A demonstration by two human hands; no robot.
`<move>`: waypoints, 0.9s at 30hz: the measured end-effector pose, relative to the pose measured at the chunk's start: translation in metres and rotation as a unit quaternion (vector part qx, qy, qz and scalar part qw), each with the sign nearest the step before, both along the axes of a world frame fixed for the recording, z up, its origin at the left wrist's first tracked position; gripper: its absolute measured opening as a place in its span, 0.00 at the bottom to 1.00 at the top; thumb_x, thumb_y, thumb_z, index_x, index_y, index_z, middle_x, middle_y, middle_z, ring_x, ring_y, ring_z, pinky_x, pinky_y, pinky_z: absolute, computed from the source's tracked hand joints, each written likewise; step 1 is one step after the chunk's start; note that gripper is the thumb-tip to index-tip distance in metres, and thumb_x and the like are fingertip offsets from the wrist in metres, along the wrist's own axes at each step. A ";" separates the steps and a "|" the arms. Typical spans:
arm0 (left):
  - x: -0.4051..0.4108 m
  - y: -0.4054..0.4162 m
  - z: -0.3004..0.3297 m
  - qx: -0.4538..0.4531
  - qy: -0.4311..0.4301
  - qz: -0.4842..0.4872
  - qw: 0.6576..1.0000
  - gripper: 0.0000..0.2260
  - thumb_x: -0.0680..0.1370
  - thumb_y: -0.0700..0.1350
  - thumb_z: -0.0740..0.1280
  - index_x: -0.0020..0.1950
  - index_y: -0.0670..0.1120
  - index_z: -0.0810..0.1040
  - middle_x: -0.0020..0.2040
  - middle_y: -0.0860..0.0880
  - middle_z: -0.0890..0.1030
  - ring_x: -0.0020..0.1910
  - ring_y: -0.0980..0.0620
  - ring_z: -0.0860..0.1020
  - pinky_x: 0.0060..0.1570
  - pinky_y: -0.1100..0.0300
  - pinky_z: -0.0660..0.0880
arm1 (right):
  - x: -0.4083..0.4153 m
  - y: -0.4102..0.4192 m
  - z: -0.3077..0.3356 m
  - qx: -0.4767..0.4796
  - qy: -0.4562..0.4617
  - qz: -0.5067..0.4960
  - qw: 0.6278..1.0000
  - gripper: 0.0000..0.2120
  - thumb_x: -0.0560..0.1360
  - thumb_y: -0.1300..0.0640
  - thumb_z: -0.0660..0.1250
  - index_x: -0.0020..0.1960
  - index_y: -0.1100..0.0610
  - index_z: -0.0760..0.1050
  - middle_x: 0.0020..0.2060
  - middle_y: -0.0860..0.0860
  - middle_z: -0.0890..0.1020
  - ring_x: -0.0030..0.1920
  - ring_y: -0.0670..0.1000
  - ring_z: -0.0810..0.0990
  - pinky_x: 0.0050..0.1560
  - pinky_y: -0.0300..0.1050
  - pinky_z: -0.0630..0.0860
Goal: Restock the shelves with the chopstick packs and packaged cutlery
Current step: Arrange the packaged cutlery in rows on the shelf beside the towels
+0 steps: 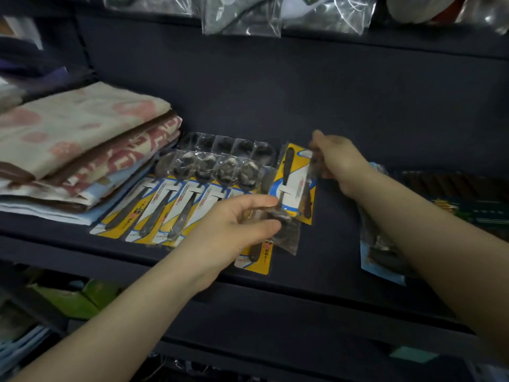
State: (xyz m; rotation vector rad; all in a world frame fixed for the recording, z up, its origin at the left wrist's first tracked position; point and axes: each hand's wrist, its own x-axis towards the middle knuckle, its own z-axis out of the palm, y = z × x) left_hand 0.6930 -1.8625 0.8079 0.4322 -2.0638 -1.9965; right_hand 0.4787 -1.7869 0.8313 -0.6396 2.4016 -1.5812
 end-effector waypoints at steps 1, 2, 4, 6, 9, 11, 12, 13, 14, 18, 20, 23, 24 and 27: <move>0.000 0.001 0.001 -0.014 0.008 -0.017 1.000 0.16 0.71 0.39 0.70 0.57 0.53 0.77 0.46 0.53 0.83 0.44 0.59 0.81 0.45 0.68 0.75 | 0.006 0.003 0.003 -0.035 -0.070 0.047 0.996 0.12 0.79 0.52 0.59 0.41 0.57 0.72 0.34 0.53 0.74 0.34 0.51 0.73 0.35 0.41 0.72; -0.001 0.002 0.001 -0.037 0.015 -0.037 0.999 0.18 0.70 0.40 0.70 0.59 0.53 0.76 0.49 0.55 0.81 0.44 0.62 0.80 0.45 0.70 0.75 | 0.010 0.006 0.005 -0.040 -0.101 0.085 0.990 0.10 0.79 0.55 0.60 0.40 0.55 0.72 0.33 0.53 0.75 0.33 0.50 0.74 0.36 0.43 0.73; -0.002 -0.001 -0.001 -0.151 0.006 -0.084 0.985 0.23 0.68 0.48 0.73 0.62 0.57 0.72 0.56 0.59 0.76 0.51 0.67 0.77 0.52 0.70 0.73 | 0.012 0.010 0.004 -0.024 -0.100 0.114 0.988 0.07 0.78 0.61 0.61 0.41 0.54 0.71 0.33 0.52 0.76 0.30 0.47 0.77 0.32 0.41 0.75; -0.004 -0.010 -0.005 -0.357 0.000 -0.103 0.928 0.30 0.66 0.60 0.71 0.66 0.59 0.67 0.61 0.65 0.71 0.58 0.69 0.70 0.59 0.70 0.67 | 0.011 0.014 0.002 -0.013 -0.100 0.100 0.990 0.08 0.78 0.62 0.62 0.41 0.54 0.71 0.32 0.51 0.76 0.25 0.43 0.77 0.24 0.35 0.74; -0.005 -0.018 -0.004 -0.467 0.022 -0.100 0.878 0.33 0.65 0.69 0.59 0.68 0.59 0.65 0.59 0.70 0.67 0.59 0.70 0.65 0.59 0.77 0.61 | 0.009 0.017 -0.005 0.014 -0.119 0.073 0.990 0.08 0.77 0.60 0.63 0.40 0.54 0.70 0.32 0.52 0.76 0.28 0.46 0.75 0.27 0.37 0.71; -0.005 -0.021 -0.005 -0.447 0.024 -0.102 0.888 0.32 0.65 0.70 0.58 0.67 0.61 0.66 0.58 0.62 0.74 0.57 0.64 0.70 0.57 0.71 0.65 | 0.009 0.017 -0.009 0.034 -0.117 0.074 0.990 0.08 0.78 0.59 0.63 0.40 0.53 0.71 0.31 0.51 0.75 0.29 0.46 0.74 0.26 0.36 0.68; -0.005 -0.022 -0.007 -0.446 0.030 -0.105 0.888 0.32 0.64 0.70 0.59 0.66 0.61 0.67 0.58 0.60 0.75 0.56 0.62 0.72 0.55 0.70 0.67 | 0.010 0.016 -0.008 0.038 -0.116 0.080 0.989 0.07 0.78 0.59 0.62 0.41 0.53 0.71 0.31 0.51 0.75 0.29 0.46 0.74 0.24 0.35 0.68; -0.005 -0.022 -0.008 -0.453 0.033 -0.112 0.884 0.32 0.64 0.70 0.59 0.66 0.61 0.67 0.59 0.61 0.74 0.57 0.62 0.71 0.55 0.72 0.66 | 0.012 0.015 -0.007 0.037 -0.120 0.087 0.988 0.06 0.78 0.59 0.62 0.42 0.53 0.72 0.32 0.51 0.76 0.29 0.46 0.74 0.22 0.34 0.68; -0.005 -0.022 -0.010 -0.463 0.030 -0.126 0.877 0.33 0.63 0.70 0.59 0.66 0.60 0.67 0.61 0.63 0.71 0.59 0.64 0.70 0.57 0.75 0.65 | 0.014 0.015 -0.004 0.033 -0.124 0.094 0.987 0.05 0.78 0.59 0.62 0.43 0.53 0.72 0.32 0.51 0.76 0.30 0.47 0.75 0.22 0.33 0.68; -0.001 -0.014 -0.009 -0.438 0.035 -0.109 0.891 0.38 0.61 0.70 0.63 0.69 0.60 0.62 0.65 0.65 0.68 0.63 0.67 0.67 0.62 0.66 0.67 | 0.011 0.018 0.007 -0.060 -0.147 0.083 0.984 0.08 0.78 0.62 0.61 0.41 0.56 0.72 0.30 0.50 0.79 0.31 0.46 0.78 0.33 0.41 0.76; 0.002 -0.009 -0.003 -0.283 0.050 -0.020 0.958 0.32 0.62 0.66 0.69 0.63 0.60 0.66 0.54 0.66 0.77 0.53 0.68 0.75 0.50 0.72 0.72 | 0.007 0.022 0.014 -0.167 -0.195 0.062 0.964 0.10 0.79 0.64 0.57 0.40 0.59 0.72 0.27 0.50 0.80 0.28 0.46 0.79 0.34 0.40 0.78; -0.005 -0.009 0.002 -0.051 0.060 0.029 0.996 0.13 0.71 0.49 0.68 0.54 0.48 0.76 0.44 0.51 0.84 0.39 0.58 0.82 0.35 0.70 0.76 | 0.006 0.027 0.016 -0.245 -0.250 0.030 0.936 0.12 0.80 0.64 0.55 0.40 0.60 0.71 0.29 0.53 0.78 0.28 0.47 0.78 0.33 0.39 0.76; -0.008 -0.011 0.002 -0.029 0.060 0.038 0.997 0.11 0.74 0.44 0.67 0.53 0.41 0.77 0.44 0.46 0.84 0.38 0.54 0.83 0.33 0.68 0.76 | 0.008 0.028 0.014 -0.243 -0.261 0.018 0.934 0.11 0.80 0.64 0.56 0.40 0.60 0.71 0.28 0.52 0.79 0.28 0.46 0.79 0.29 0.37 0.76; -0.015 -0.024 0.002 -0.020 0.085 0.086 0.992 0.06 0.76 0.39 0.63 0.48 0.37 0.77 0.36 0.50 0.84 0.34 0.54 0.83 0.29 0.66 0.74 | 0.016 0.033 0.013 -0.057 -0.069 -0.055 0.994 0.02 0.77 0.61 0.62 0.46 0.58 0.73 0.39 0.54 0.80 0.36 0.47 0.78 0.30 0.34 0.77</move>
